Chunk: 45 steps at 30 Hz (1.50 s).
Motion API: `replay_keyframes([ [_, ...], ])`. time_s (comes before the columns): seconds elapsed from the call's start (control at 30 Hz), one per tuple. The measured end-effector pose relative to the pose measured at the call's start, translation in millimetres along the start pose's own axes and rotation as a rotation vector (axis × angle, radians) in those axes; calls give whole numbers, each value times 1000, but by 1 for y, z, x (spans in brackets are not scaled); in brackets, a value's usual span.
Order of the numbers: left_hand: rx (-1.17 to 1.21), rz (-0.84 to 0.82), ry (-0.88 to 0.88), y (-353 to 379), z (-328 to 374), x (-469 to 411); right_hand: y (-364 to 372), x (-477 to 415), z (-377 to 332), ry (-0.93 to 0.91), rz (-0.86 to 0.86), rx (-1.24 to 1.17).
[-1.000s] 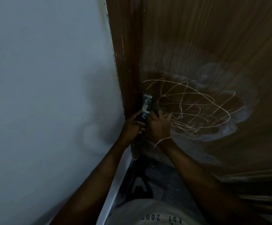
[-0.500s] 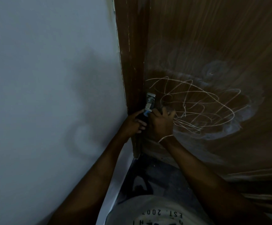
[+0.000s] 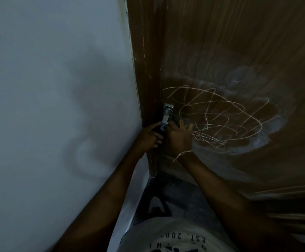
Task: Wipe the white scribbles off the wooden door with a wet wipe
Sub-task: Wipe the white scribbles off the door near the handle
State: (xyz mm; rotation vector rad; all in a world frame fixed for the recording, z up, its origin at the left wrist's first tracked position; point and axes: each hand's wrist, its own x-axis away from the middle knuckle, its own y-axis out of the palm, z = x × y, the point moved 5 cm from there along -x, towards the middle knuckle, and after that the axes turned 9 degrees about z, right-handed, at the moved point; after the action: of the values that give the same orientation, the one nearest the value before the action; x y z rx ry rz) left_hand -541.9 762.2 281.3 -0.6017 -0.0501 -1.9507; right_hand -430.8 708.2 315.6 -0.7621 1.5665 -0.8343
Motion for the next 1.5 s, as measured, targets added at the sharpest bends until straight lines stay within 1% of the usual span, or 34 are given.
replay_keyframes([
  [0.03,2,0,-6,-1,0,-1,-2,5,8,22,-21,-49],
  [0.1,2,-9,-11,-3,-1,-2,-7,15,29,111,-52,-228],
  [0.17,-5,-17,-14,-4,-2,-2,-15,23,52,214,-19,-367],
  [0.27,0,-6,-8,-4,-1,-3,-21,24,73,329,31,-426],
  [0.33,1,1,5,-4,0,-3,-21,19,74,323,42,-411],
  [0.43,-9,-5,14,-2,-1,1,-19,5,64,242,45,-340],
  [0.57,-22,-9,-2,-2,0,0,-2,3,42,116,-123,-188],
  [0.63,-28,-9,0,-2,0,0,-7,9,45,90,-88,-180],
  [0.7,-27,-9,8,-2,1,0,-15,13,58,109,-28,-187],
  [0.83,-15,-4,3,-1,0,1,-14,-2,63,196,-78,-185],
  [0.93,-8,5,-10,0,-2,0,-9,-5,51,120,-127,-192],
  [1.0,-16,3,-7,-1,-1,-1,-15,2,59,110,-119,-226],
  [1.13,-28,8,-16,-1,-2,-2,-21,-4,82,224,-101,-267],
  [1.17,-24,11,-19,-1,-2,-2,-20,-9,78,217,-114,-280],
  [1.27,-14,14,-14,-1,-2,-2,-17,-11,59,119,-152,-262],
  [1.33,-19,15,-15,-1,-1,-3,-19,-4,63,95,-153,-251],
  [1.43,-29,15,-11,-1,0,-2,-22,-2,79,166,-113,-269],
  [1.5,-22,20,-10,-1,-1,-1,-18,-12,73,198,-121,-281],
])
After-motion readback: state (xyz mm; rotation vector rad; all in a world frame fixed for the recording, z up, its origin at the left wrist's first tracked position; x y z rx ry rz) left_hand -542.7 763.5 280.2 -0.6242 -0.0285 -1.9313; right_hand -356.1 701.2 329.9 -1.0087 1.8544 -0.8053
